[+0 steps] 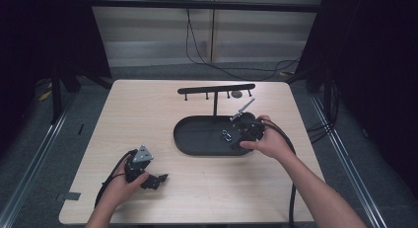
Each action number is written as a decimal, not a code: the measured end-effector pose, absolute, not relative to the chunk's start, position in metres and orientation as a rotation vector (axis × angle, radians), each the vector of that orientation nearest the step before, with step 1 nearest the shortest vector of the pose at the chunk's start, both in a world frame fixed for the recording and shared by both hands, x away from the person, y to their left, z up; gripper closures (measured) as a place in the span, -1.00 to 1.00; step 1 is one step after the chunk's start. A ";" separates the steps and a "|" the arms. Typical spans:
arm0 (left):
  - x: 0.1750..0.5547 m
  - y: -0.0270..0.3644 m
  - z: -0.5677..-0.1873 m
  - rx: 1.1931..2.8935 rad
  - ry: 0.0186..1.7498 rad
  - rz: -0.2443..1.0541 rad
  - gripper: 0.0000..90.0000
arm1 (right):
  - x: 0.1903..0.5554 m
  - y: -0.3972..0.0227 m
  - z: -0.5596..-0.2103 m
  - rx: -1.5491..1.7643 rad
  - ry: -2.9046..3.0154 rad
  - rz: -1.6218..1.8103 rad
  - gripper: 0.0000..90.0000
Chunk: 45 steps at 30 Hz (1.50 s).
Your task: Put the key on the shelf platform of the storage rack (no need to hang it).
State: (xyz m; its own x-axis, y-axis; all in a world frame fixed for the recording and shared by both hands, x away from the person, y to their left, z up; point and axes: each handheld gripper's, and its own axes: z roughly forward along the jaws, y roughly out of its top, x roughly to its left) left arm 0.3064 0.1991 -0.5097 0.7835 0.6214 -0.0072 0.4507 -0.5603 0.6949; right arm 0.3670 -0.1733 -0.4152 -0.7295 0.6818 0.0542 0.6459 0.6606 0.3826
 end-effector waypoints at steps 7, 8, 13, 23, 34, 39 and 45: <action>0.306 0.199 -0.510 2.262 0.791 0.310 -1.00 | 0.359 -0.179 -0.416 1.102 2.801 0.593 -0.37; 0.306 0.199 -0.510 2.261 0.791 0.310 -1.00 | 0.358 -0.180 -0.416 1.105 2.806 0.586 -0.38; 0.306 0.199 -0.510 2.261 0.791 0.310 -1.00 | 0.353 -0.186 -0.417 1.080 2.825 0.556 -0.38; 0.306 0.199 -0.510 2.262 0.791 0.311 -1.00 | 0.345 -0.200 -0.417 1.102 2.836 0.552 -0.39; 0.306 0.199 -0.510 2.261 0.791 0.311 -1.00 | 0.334 -0.209 -0.420 1.091 2.842 0.558 -0.41; 0.306 0.199 -0.510 2.262 0.791 0.310 -1.00 | 0.331 -0.214 -0.423 1.095 2.840 0.575 -0.41; 0.306 0.199 -0.510 2.262 0.791 0.310 -1.00 | 0.327 -0.220 -0.425 1.100 2.842 0.571 -0.41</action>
State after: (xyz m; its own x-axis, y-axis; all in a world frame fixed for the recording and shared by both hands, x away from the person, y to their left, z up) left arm 0.3064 0.1991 -0.5097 0.7837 0.6211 -0.0071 0.4507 -0.5607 0.6946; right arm 0.3270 -0.2197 -0.4246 -0.7474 0.6578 0.0932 0.6428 0.6804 0.3520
